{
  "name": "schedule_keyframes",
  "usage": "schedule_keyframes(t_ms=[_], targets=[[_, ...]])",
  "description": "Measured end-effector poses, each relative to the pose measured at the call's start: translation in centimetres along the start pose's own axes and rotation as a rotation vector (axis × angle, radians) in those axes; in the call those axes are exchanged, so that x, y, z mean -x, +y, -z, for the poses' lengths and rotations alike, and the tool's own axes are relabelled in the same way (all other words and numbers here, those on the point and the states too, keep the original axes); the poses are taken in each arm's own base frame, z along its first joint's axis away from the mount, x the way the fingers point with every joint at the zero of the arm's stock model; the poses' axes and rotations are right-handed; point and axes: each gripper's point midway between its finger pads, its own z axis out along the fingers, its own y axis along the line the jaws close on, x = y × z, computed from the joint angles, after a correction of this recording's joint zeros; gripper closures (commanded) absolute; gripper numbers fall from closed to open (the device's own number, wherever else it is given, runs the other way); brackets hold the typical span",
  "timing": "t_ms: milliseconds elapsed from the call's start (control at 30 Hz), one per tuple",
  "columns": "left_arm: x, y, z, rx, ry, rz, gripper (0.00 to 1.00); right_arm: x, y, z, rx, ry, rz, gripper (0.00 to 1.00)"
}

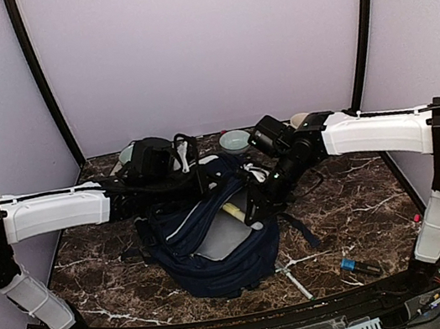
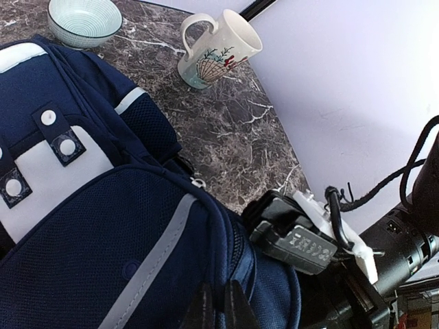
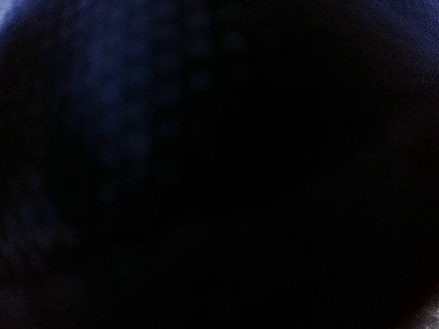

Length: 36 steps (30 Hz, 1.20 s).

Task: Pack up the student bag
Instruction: Place the pen in the second largest pocket of the bag.

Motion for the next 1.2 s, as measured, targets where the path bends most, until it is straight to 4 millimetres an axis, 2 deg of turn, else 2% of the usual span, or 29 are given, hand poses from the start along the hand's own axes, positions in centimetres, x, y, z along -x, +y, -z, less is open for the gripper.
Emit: schedule_keyframes(t_ms=[300, 667, 800, 933, 1200], targets=[[1.0, -0.1, 1.7, 0.013, -0.076, -0.021, 1.00, 1.1, 0.0, 0.5, -0.034, -0.039, 0.016, 0.87], [1.4, -0.2, 2.2, 0.006, -0.104, -0.034, 1.00, 3.9, -1.0, -0.1, -0.123, -0.079, -0.021, 0.84], [1.6, -0.6, 2.8, -0.009, -0.117, -0.038, 1.00, 4.6, -1.9, 0.0, -0.160, -0.101, -0.055, 0.79], [1.7, -0.8, 3.3, -0.021, -0.131, -0.041, 1.00, 5.2, -2.6, 0.0, -0.184, -0.109, -0.096, 0.69], [1.4, -0.8, 4.0, -0.036, -0.144, -0.041, 1.00, 5.3, -3.1, 0.0, -0.195, -0.116, -0.139, 0.55]])
